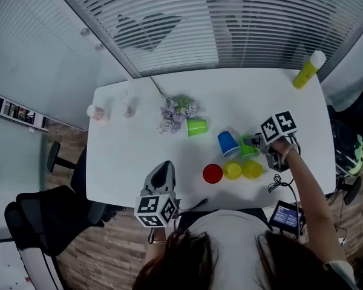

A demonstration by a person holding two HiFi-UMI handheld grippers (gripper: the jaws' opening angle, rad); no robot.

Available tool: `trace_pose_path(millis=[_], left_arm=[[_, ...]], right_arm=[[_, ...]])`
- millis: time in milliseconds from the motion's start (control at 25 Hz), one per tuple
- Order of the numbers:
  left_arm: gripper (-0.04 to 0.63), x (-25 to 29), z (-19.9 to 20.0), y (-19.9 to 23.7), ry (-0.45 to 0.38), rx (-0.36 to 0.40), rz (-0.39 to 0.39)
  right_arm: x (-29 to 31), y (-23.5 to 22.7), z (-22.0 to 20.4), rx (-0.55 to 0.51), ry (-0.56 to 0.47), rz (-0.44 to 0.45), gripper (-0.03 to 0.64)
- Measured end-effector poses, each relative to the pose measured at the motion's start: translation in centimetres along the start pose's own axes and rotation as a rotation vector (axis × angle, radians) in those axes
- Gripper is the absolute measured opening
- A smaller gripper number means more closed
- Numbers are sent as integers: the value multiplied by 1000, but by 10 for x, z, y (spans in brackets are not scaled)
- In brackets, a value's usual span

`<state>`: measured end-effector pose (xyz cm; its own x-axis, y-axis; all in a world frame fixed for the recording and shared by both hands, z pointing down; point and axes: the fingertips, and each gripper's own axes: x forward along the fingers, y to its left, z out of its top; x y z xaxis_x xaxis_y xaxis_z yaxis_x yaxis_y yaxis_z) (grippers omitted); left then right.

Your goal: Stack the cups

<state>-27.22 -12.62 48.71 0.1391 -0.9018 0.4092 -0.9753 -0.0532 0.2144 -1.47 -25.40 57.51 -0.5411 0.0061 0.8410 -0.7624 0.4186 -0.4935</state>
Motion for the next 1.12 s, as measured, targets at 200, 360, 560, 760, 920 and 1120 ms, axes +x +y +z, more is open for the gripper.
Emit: trace_pose_path(millis=[200, 360, 560, 760, 920, 1120], left_arm=[[21, 8, -6, -2, 37, -9, -31], [21, 13, -12, -3, 69, -14, -55], [21, 17, -16, -4, 90, -12, -69], [21, 20, -18, -7, 103, -8, -96], [21, 25, -18, -10, 110, -8, -131], [21, 32, -20, -15, 130, -2, -187]], right_arm=[[15, -4, -4, 72, 75, 30, 284], [26, -8, -12, 103, 126, 23, 284], [29, -7, -13, 139, 102, 43, 278], [21, -6, -9, 156, 30, 51, 272], [9, -3, -2, 157, -56, 40, 268], [-11, 3, 6, 152, -197, 23, 267]])
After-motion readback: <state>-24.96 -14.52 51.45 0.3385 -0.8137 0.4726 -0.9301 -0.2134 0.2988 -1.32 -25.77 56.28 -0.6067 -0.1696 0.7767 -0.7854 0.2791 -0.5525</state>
